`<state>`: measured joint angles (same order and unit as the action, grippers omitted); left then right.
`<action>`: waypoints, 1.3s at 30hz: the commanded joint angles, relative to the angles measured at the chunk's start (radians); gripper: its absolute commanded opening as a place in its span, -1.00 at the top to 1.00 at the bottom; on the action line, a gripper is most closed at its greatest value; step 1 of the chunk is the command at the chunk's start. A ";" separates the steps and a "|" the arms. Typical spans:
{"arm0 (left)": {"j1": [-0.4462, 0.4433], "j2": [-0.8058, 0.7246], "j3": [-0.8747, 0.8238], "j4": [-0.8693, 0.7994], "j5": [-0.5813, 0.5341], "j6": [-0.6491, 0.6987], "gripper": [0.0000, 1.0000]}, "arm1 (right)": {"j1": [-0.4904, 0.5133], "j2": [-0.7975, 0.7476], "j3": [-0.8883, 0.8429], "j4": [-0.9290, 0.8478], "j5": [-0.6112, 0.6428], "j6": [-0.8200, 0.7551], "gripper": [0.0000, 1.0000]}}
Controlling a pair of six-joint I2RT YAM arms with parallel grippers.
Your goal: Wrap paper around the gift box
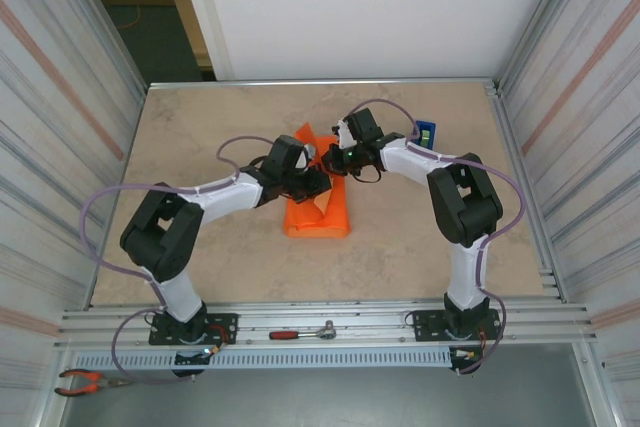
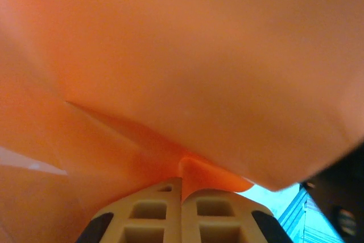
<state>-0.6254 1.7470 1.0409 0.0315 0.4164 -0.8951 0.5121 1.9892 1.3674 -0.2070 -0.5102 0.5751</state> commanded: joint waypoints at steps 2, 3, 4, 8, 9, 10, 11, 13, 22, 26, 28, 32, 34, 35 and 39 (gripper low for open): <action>-0.025 0.022 -0.002 0.057 0.014 0.003 0.98 | 0.052 0.102 -0.060 -0.054 0.021 0.020 1.00; -0.026 0.024 -0.017 0.064 0.017 0.003 0.99 | 0.052 0.102 -0.061 -0.054 0.022 0.020 1.00; -0.025 0.024 -0.031 0.078 0.022 0.003 0.99 | 0.052 0.102 -0.060 -0.054 0.022 0.020 1.00; -0.025 0.023 -0.075 0.098 0.042 0.020 1.00 | 0.052 0.107 -0.062 -0.054 0.020 0.021 1.00; -0.024 0.028 -0.079 0.100 0.051 0.024 1.00 | 0.052 0.108 -0.061 -0.053 0.019 0.020 1.00; -0.024 0.034 -0.080 0.103 0.061 0.028 1.00 | 0.052 0.109 -0.061 -0.053 0.017 0.020 1.00; -0.025 0.041 -0.081 0.108 0.069 0.029 1.00 | 0.052 0.111 -0.059 -0.054 0.016 0.022 1.00; -0.025 0.051 -0.085 0.112 0.081 0.030 1.00 | 0.052 0.113 -0.058 -0.054 0.014 0.023 1.00; -0.025 0.057 -0.124 0.055 0.031 0.011 1.00 | -0.009 0.066 0.021 -0.080 -0.044 0.041 1.00; -0.025 0.055 -0.143 0.053 0.022 0.002 1.00 | -0.070 -0.009 0.066 -0.081 -0.079 0.068 1.00; -0.025 0.055 -0.150 0.059 0.018 -0.003 1.00 | -0.099 -0.053 0.066 -0.075 -0.082 0.082 0.90; -0.025 0.050 -0.154 0.064 0.015 -0.005 1.00 | -0.136 -0.126 0.030 -0.070 -0.054 0.099 0.40; -0.025 0.048 -0.157 0.063 0.013 -0.005 1.00 | -0.144 -0.146 0.001 -0.059 -0.036 0.114 0.12; -0.025 0.048 -0.159 0.064 0.014 -0.005 1.00 | -0.143 -0.152 -0.014 -0.052 -0.028 0.124 0.00; -0.025 0.048 -0.160 0.065 0.010 -0.004 1.00 | -0.135 -0.151 -0.043 -0.020 -0.004 0.165 -0.34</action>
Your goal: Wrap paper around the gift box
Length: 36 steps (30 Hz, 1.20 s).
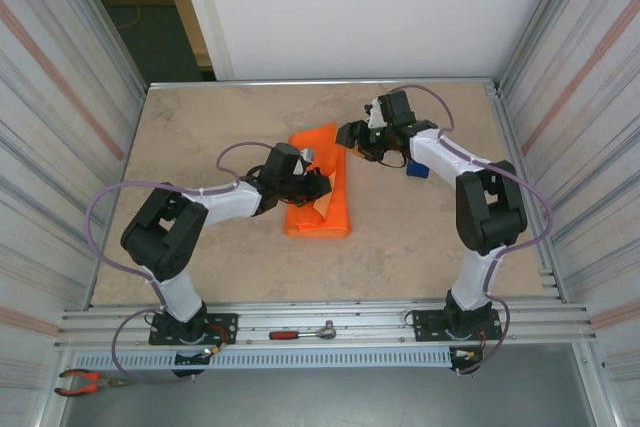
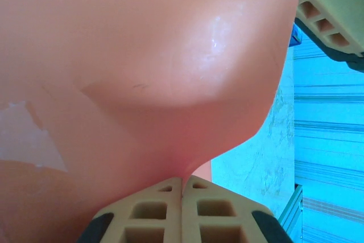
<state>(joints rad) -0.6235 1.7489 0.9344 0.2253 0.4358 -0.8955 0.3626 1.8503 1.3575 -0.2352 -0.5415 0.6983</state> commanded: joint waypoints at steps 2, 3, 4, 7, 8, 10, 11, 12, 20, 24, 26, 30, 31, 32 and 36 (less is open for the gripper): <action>-0.027 0.046 -0.051 -0.131 -0.008 -0.003 1.00 | 0.026 0.007 -0.028 0.009 0.034 0.056 -0.57; -0.027 0.047 -0.052 -0.132 -0.009 -0.003 1.00 | 0.032 0.017 -0.022 0.001 0.043 0.061 -0.66; -0.027 0.045 -0.051 -0.132 -0.008 -0.002 1.00 | 0.043 0.033 -0.009 -0.014 0.052 0.061 -0.69; -0.027 0.048 -0.049 -0.132 -0.007 -0.002 1.00 | 0.071 0.073 0.019 -0.056 0.095 0.061 -0.75; -0.027 0.049 -0.049 -0.130 -0.008 -0.003 1.00 | 0.078 0.084 0.021 -0.060 0.105 0.063 -0.75; -0.027 0.049 -0.047 -0.130 -0.005 -0.002 1.00 | 0.091 0.108 0.026 -0.073 0.122 0.070 -0.77; -0.027 0.049 -0.048 -0.129 -0.006 -0.003 1.00 | 0.095 0.118 0.026 -0.077 0.126 0.073 -0.77; -0.027 0.050 -0.045 -0.129 -0.005 -0.003 1.00 | 0.098 0.126 0.021 -0.071 0.124 0.078 -0.77; -0.027 0.053 -0.040 -0.124 0.003 -0.001 1.00 | 0.104 0.129 -0.064 -0.010 0.092 0.099 -0.49; -0.027 0.043 -0.023 -0.136 0.016 0.008 1.00 | 0.096 0.131 -0.096 0.034 0.059 0.102 -0.30; -0.024 0.028 -0.001 -0.151 0.039 0.025 0.95 | 0.092 0.130 -0.108 0.046 0.047 0.100 -0.19; 0.018 -0.011 0.071 -0.176 0.205 0.071 0.35 | 0.075 0.131 -0.141 0.082 0.024 0.100 -0.01; 0.034 -0.024 0.082 -0.174 0.252 0.078 0.21 | 0.072 0.132 -0.148 0.089 0.020 0.101 0.00; 0.054 -0.041 0.095 -0.173 0.300 0.086 0.06 | 0.068 0.132 -0.155 0.097 0.016 0.100 0.02; 0.147 -0.103 0.130 -0.195 0.419 0.121 -0.25 | 0.058 0.134 -0.178 0.124 0.000 0.099 0.07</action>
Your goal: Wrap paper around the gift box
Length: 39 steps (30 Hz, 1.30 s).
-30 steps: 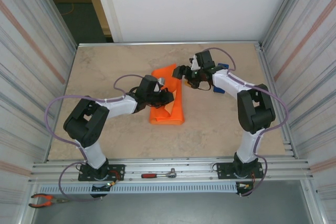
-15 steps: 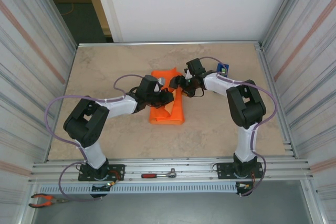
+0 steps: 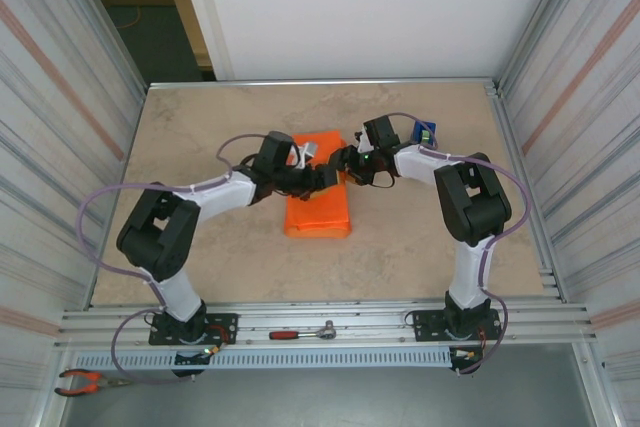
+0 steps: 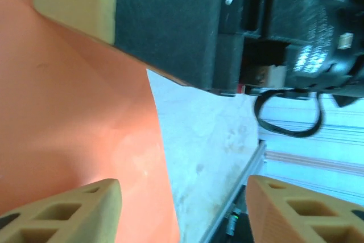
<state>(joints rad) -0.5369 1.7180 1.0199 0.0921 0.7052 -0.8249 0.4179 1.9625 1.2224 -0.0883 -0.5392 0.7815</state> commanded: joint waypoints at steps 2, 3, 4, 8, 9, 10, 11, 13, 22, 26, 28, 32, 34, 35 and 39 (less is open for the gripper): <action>0.116 -0.097 0.040 -0.084 0.150 0.073 -0.30 | 0.002 0.020 -0.052 -0.012 -0.010 0.017 0.08; 0.148 -0.110 0.030 -0.092 0.139 0.078 -0.30 | 0.002 0.018 -0.055 -0.007 -0.013 0.016 0.10; 0.175 -0.117 0.020 -0.095 0.125 0.081 -0.31 | 0.001 0.018 -0.058 -0.004 -0.014 0.015 0.11; 0.261 -0.130 -0.011 -0.165 0.004 0.157 -0.32 | 0.000 0.019 -0.063 -0.004 -0.015 0.015 0.13; 0.268 -0.125 -0.007 -0.197 -0.027 0.189 -0.33 | 0.001 0.018 -0.065 -0.002 -0.013 0.013 0.12; 0.271 -0.118 0.002 -0.237 -0.059 0.228 -0.34 | 0.001 0.016 -0.068 -0.002 -0.013 0.014 0.13; 0.272 -0.106 0.011 -0.262 -0.080 0.265 -0.35 | 0.000 0.016 -0.070 -0.002 -0.014 0.013 0.13; 0.272 -0.077 0.023 -0.290 -0.093 0.303 -0.37 | 0.001 0.016 -0.075 0.003 -0.012 0.010 0.13; 0.245 0.033 0.043 -0.180 -0.028 0.296 -0.45 | 0.003 0.018 -0.083 0.003 -0.003 0.008 0.14; 0.223 0.064 0.059 -0.160 -0.028 0.311 -0.46 | 0.005 0.021 -0.078 -0.004 0.000 0.004 0.14; 0.219 0.077 0.059 -0.150 -0.031 0.311 -0.47 | 0.006 0.022 -0.075 -0.008 0.001 0.002 0.14; 0.211 0.093 0.053 -0.137 -0.034 0.319 -0.49 | 0.009 0.026 -0.076 -0.010 0.003 0.002 0.14; 0.206 0.099 0.051 -0.143 -0.042 0.332 -0.49 | 0.009 0.027 -0.076 -0.010 0.003 0.001 0.14; 0.203 0.103 0.049 -0.145 -0.044 0.339 -0.50 | 0.009 0.029 -0.077 -0.009 0.003 0.003 0.14; 0.191 0.121 0.055 -0.182 -0.066 0.370 -0.51 | 0.010 0.035 -0.075 -0.007 0.002 0.004 0.15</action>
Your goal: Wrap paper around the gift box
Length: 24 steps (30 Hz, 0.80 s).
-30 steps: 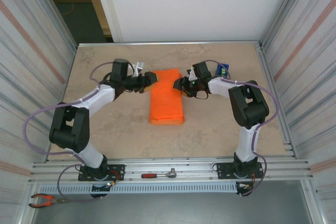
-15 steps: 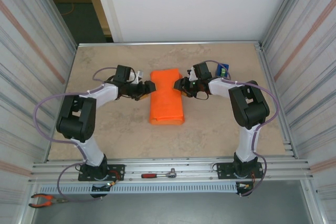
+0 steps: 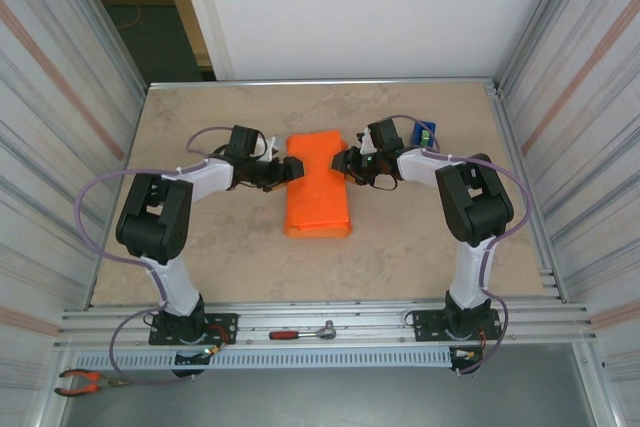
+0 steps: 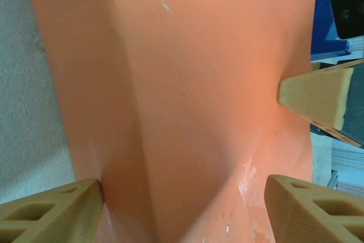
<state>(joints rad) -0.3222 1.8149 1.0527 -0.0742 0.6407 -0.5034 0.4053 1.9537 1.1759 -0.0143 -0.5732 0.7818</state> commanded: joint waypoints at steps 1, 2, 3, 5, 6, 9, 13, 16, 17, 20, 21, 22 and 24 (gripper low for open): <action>-0.030 0.029 0.026 -0.040 -0.027 0.061 -0.50 | 0.023 0.042 -0.029 -0.081 0.035 0.004 0.15; -0.034 0.030 0.028 -0.061 -0.048 0.074 -0.50 | 0.023 0.042 -0.029 -0.081 0.035 0.005 0.15; -0.039 0.029 0.027 -0.079 -0.073 0.088 -0.50 | 0.023 0.039 -0.028 -0.081 0.035 0.005 0.15; -0.048 0.031 0.027 -0.118 -0.126 0.105 -0.49 | 0.023 0.037 -0.027 -0.082 0.034 0.004 0.15; -0.049 0.032 0.022 -0.125 -0.143 0.110 -0.49 | 0.024 0.037 -0.026 -0.082 0.032 0.005 0.15; -0.052 0.037 0.010 -0.140 -0.180 0.112 -0.47 | 0.024 0.035 -0.017 -0.087 0.029 0.006 0.15; -0.056 0.037 -0.010 -0.140 -0.204 0.106 -0.46 | 0.019 0.026 0.014 -0.112 0.014 -0.003 0.14; -0.061 0.037 -0.020 -0.142 -0.214 0.103 -0.45 | -0.015 -0.009 0.049 -0.150 0.001 -0.017 -0.01; -0.062 0.037 -0.022 -0.142 -0.216 0.104 -0.45 | -0.031 -0.026 0.054 -0.155 -0.003 -0.019 -0.09; -0.066 0.036 -0.026 -0.147 -0.222 0.106 -0.45 | -0.088 -0.098 0.067 -0.184 -0.008 -0.023 -0.32; -0.066 0.036 -0.028 -0.147 -0.224 0.106 -0.44 | -0.112 -0.124 0.065 -0.187 -0.013 -0.023 -0.36; -0.068 0.036 -0.030 -0.148 -0.226 0.106 -0.44 | -0.136 -0.145 0.065 -0.197 -0.013 -0.027 -0.37; -0.067 0.037 -0.033 -0.148 -0.227 0.106 -0.44 | -0.186 -0.187 0.058 -0.214 -0.012 -0.038 -0.38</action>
<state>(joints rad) -0.3695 1.8179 1.0657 -0.1276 0.5114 -0.4297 0.2764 1.8687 1.2133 -0.1738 -0.5770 0.7719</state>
